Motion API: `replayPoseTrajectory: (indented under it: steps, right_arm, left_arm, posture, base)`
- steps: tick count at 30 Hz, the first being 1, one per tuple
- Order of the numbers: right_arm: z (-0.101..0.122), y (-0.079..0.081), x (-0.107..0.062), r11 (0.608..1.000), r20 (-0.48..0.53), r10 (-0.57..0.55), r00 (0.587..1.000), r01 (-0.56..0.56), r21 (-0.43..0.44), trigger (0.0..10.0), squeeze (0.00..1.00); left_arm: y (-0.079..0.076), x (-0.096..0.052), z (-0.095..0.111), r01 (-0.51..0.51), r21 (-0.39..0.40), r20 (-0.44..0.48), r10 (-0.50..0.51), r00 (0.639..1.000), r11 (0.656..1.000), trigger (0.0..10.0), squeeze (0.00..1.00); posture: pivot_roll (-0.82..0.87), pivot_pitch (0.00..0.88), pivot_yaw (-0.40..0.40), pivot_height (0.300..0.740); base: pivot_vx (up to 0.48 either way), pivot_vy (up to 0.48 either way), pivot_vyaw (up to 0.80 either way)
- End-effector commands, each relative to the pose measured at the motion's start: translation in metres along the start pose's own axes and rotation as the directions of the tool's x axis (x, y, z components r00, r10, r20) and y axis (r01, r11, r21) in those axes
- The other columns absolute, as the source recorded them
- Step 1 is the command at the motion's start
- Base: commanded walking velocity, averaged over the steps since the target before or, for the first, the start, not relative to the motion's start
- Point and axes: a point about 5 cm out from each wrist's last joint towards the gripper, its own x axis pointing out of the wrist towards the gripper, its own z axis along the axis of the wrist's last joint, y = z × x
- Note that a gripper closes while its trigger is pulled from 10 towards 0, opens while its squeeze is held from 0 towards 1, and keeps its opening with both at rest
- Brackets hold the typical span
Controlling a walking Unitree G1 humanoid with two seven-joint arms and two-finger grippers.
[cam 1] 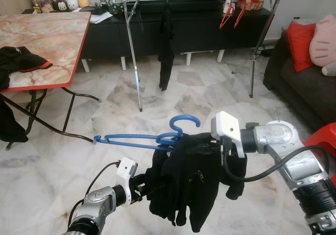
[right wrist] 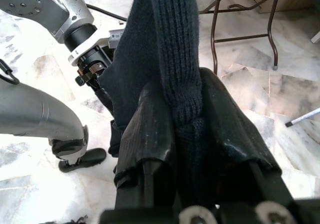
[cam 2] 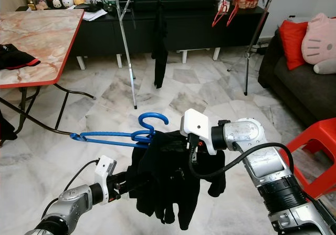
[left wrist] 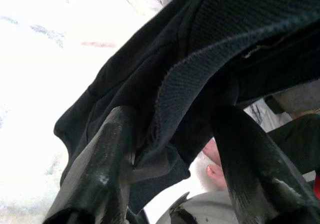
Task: Hang hanger
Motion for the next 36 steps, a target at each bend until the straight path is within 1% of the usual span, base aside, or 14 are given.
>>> replayPoseTrajectory:
  steps: [1, 14, 22, 28, 34, 36]
  right_arm:
    - [0.007, -0.001, -0.002, 1.0, 0.026, -0.003, 1.0, 0.004, -0.021, 0.0, 0.0]
    - [0.006, -0.003, -0.001, 1.0, 0.025, -0.012, 1.0, 0.012, -0.015, 0.0, 0.0]
    - [0.004, -0.003, -0.001, 1.0, 0.017, -0.022, 1.0, 0.023, -0.012, 0.0, 0.0]
    - [0.003, -0.004, -0.001, 1.0, 0.01, -0.025, 1.0, 0.025, -0.011, 0.0, 0.0]
    - [0.001, -0.003, -0.001, 1.0, 0.004, -0.024, 1.0, 0.024, -0.009, 0.0, 0.0]
    - [-0.001, -0.002, -0.002, 1.0, -0.004, -0.024, 1.0, 0.024, -0.008, 0.0, 0.0]
  left_arm:
    - [0.0, 0.0, -0.001, -0.002, 0.001, -0.01, 0.002, 1.0, 1.0, 0.0, 0.0]
    - [0.003, -0.001, 0.0, -0.019, 0.0, -0.006, 0.019, 1.0, 1.0, 0.0, 0.0]
    - [0.006, -0.006, -0.003, -0.042, 0.0, -0.004, 0.042, 0.999, 0.999, 0.0, 0.0]
    - [0.007, -0.007, -0.003, -0.047, 0.004, -0.004, 0.047, 0.999, 0.999, 0.0, 0.0]
    - [0.01, -0.008, 0.0, -0.085, 0.01, 0.008, 0.084, 0.996, 0.996, 0.0, 0.0]
    - [0.012, -0.009, 0.0, -0.112, 0.004, 0.015, 0.112, 0.994, 0.994, 0.0, 0.0]
  posture:
    - [-0.12, 0.0, -0.043, 0.74]
    - [-0.12, 0.0, -0.045, 0.74]
    - [-0.12, 0.0, -0.044, 0.74]
    - [-0.12, 0.0, -0.044, 0.74]
    - [-0.11, 0.0, -0.043, 0.74]
    - [-0.11, 0.0, -0.043, 0.74]
  base:
    - [0.0, 0.0, 0.0]
    - [0.0, 0.0, 0.0]
    - [0.0, 0.0, 0.0]
    - [0.0, 0.0, 0.0]
    - [0.0, 0.0, 0.0]
    - [0.0, 0.0, 0.0]
